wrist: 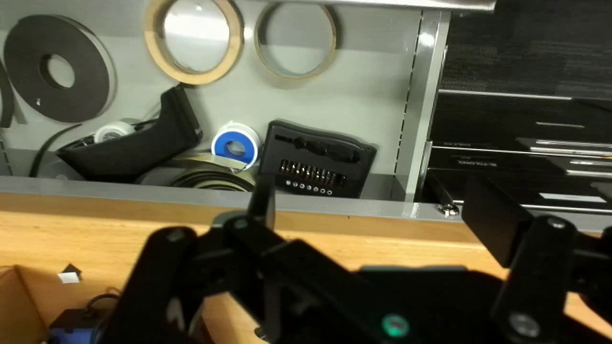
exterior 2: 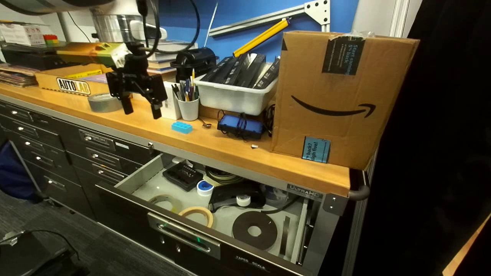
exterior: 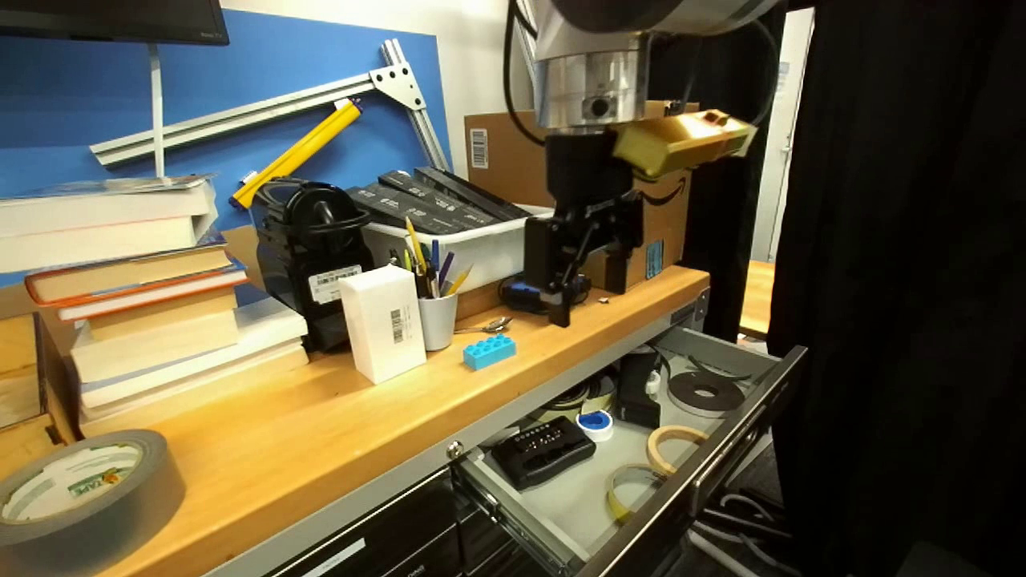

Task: Put the blue lego brick in the open drawer then close the drawer

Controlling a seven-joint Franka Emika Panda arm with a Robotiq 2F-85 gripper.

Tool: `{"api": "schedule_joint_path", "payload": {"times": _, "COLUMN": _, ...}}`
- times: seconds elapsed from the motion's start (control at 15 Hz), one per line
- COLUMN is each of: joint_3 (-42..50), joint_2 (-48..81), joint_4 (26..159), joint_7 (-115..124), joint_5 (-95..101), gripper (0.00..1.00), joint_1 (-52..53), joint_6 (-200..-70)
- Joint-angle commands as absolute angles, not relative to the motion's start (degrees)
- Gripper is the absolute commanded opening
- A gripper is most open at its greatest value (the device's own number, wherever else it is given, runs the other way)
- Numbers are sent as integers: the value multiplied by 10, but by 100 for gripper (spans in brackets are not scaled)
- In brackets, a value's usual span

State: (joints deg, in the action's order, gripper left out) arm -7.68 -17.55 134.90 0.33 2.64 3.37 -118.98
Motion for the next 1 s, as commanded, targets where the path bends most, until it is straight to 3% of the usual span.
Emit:
{"api": "schedule_joint_path", "payload": {"times": 0.0, "joint_3": -75, "joint_2": -45, "joint_4": 1249, "joint_7": 43, "joint_5": 13, "gripper": 100, "joint_1": 41, "joint_6": -1215}}
{"api": "schedule_joint_path", "payload": {"times": 0.93, "joint_3": -59, "joint_2": 153, "joint_4": 1095, "joint_7": 80, "joint_5": 22, "gripper": 100, "joint_1": 51, "joint_6": -1240}}
